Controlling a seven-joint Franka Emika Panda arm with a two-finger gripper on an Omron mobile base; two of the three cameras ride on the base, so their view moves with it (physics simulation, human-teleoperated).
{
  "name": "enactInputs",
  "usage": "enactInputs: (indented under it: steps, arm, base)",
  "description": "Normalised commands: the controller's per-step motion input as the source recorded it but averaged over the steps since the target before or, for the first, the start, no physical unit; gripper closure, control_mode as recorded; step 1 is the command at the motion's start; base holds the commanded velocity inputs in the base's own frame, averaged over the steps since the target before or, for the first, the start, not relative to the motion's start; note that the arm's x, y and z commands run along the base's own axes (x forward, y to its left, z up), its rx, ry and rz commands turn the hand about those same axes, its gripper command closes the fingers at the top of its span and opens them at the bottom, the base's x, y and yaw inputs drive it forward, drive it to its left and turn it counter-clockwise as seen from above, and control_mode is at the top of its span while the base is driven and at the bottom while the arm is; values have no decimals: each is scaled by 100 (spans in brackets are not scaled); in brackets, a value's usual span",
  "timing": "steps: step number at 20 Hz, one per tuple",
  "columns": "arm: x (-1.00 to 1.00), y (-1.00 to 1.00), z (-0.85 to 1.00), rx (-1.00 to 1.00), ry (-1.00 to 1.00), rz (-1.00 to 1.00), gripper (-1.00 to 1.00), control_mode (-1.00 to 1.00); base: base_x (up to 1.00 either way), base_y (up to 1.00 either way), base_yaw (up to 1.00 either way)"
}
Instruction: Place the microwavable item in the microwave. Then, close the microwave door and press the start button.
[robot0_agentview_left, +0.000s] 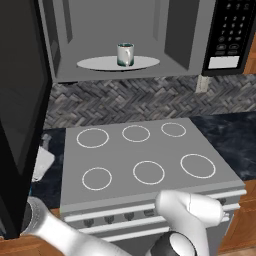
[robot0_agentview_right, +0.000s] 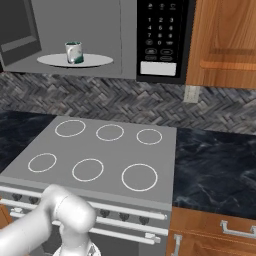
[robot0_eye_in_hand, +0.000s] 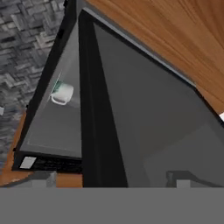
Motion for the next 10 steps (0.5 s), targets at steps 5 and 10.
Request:
enactInputs:
  steps: [5,10]
  arm:
    - [-9,-100,58,27,-3,-8,-100,-100]
    - [-2,-100,46,30,0,-4,-100,-100]
  base:
    - [0,0,0]
    - [0,0,0]
